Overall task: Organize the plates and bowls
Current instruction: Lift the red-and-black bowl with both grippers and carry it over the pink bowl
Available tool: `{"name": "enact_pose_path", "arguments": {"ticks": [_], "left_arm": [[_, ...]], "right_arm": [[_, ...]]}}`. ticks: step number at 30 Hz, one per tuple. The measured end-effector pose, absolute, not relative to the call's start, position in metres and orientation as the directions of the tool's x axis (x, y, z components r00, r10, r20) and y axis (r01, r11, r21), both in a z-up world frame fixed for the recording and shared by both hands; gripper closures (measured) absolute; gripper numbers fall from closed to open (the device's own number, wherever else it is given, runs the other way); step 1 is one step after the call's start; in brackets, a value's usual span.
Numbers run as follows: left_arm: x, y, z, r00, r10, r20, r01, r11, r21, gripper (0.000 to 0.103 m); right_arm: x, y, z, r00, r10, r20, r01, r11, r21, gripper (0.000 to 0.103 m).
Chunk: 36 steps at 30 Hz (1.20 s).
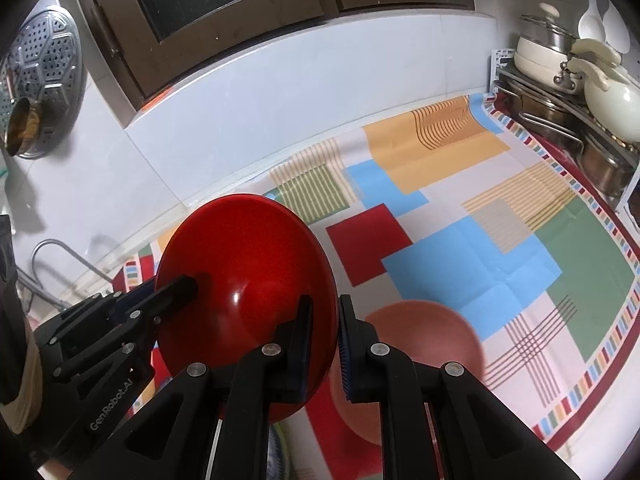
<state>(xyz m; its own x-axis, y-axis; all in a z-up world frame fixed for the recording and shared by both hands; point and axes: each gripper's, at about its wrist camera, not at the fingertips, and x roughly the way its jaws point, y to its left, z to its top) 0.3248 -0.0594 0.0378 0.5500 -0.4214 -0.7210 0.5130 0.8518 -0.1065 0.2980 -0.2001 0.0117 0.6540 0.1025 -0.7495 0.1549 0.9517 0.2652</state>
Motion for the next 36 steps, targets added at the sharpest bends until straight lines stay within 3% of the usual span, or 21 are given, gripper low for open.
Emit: {"name": "enact_pose_path", "arguments": {"ticks": [21, 36], "left_arm": [[0.289, -0.114, 0.003, 0.494, -0.389, -0.777, 0.436, 0.885, -0.166, 0.088], [0.291, -0.131, -0.037, 0.439, -0.306, -0.845, 0.375, 0.917, -0.137, 0.088]], "right_arm": [[0.271, -0.269, -0.007, 0.609, 0.135, -0.782, 0.105, 0.963, 0.248, 0.09], [0.279, -0.282, -0.045, 0.535, 0.182, -0.825, 0.07, 0.964, 0.257, 0.09]]}}
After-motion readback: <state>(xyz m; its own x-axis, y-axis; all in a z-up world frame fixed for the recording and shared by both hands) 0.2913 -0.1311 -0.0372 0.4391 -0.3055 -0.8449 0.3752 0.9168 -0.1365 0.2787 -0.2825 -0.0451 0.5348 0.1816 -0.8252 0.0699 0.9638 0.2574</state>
